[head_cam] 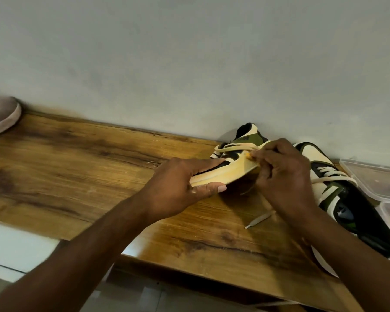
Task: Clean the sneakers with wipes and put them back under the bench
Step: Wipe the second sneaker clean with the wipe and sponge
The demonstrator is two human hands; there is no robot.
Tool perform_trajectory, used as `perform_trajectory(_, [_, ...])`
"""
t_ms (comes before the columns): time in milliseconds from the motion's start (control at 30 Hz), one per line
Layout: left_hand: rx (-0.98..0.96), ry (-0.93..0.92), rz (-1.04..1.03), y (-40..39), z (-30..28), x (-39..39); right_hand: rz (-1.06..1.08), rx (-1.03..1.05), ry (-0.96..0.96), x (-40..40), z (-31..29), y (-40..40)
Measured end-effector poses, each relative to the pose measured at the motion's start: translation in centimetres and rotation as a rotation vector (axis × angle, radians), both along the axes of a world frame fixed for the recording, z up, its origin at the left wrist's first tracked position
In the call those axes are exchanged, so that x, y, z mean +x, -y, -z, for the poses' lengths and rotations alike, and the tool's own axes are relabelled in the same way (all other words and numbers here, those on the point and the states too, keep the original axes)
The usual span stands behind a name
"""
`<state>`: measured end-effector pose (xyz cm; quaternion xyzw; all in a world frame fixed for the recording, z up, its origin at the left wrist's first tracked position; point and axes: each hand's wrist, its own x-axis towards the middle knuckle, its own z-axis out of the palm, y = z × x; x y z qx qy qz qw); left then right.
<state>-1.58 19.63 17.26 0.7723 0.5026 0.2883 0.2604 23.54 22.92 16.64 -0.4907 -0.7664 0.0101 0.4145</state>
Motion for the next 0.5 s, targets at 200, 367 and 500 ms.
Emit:
perform_trajectory(200, [0.033,-0.026,0.014,-0.2,0.2,0.1,0.046,-0.022,-0.072,-1.6,-0.2,1.5])
perform_trajectory(367, [0.033,-0.019,0.068,-0.7,0.4,-0.4,-0.135,0.067,0.003,-4.4,0.2,4.7])
perform_trajectory(500, [0.054,-0.016,0.086,-0.7,0.1,-0.7,-0.092,0.099,0.087,-2.5,0.7,2.5])
